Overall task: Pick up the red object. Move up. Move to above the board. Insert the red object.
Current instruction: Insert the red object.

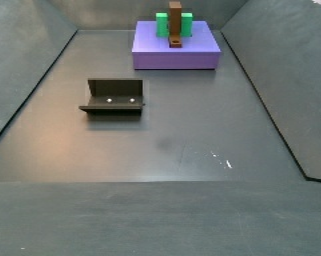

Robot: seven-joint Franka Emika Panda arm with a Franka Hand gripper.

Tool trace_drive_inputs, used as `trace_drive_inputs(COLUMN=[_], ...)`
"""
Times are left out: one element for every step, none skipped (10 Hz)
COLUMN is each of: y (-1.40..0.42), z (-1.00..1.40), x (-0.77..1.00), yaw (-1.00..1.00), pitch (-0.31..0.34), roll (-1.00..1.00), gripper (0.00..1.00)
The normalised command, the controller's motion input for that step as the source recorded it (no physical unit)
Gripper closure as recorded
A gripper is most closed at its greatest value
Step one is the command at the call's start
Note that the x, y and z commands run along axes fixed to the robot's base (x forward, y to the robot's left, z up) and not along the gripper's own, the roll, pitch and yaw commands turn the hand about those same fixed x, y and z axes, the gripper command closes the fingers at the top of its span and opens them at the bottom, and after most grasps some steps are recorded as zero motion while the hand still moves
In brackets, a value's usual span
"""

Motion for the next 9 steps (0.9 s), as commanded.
trace_drive_inputs(y=[0.13,0.19,0.19,0.14,0.13,0.20,0.23,0.20,0.04], z=[-0.29,-0.59,-0.79,-0.73,-0.71,-0.67,-0.69,-0.74,-0.72], x=[0.01,0.10,0.15,0.22,0.21,0.09,0.05,0.05,0.13], yaw=[0.00,0.00,0.00,0.00,0.00,0.00,0.00,0.00,0.00], pitch=[0.000,-0.059,-0.090,-0.043,-0.049,-0.061,-0.050,-0.081,-0.100], roll=[0.12,0.00,0.00,0.03,0.05,0.12,0.16,0.15,0.10], gripper=[1.00,1.00,1.00,1.00,1.00,1.00,1.00,1.00,1.00])
